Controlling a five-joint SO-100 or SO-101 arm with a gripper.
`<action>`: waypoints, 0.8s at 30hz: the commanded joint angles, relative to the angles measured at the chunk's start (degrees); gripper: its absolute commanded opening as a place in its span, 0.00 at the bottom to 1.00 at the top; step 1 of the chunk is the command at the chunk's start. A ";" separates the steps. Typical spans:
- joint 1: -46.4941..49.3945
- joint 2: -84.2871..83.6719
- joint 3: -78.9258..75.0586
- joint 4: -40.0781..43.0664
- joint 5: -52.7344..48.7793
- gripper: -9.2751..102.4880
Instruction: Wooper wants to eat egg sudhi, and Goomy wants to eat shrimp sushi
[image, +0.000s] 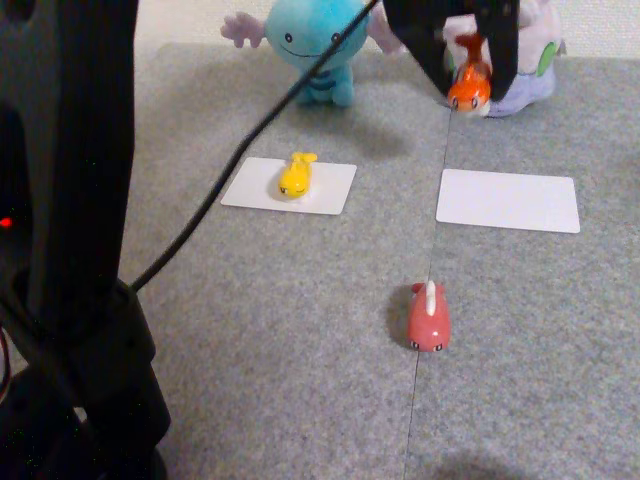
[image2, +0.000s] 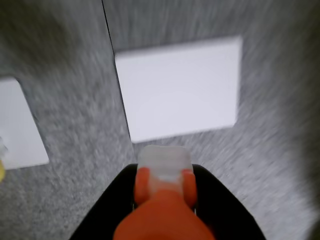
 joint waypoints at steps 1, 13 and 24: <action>0.88 -3.16 -6.77 0.00 -1.32 0.11; 5.10 -22.94 -18.98 -1.14 -3.16 0.11; 4.39 -25.40 -22.32 -2.02 -3.08 0.11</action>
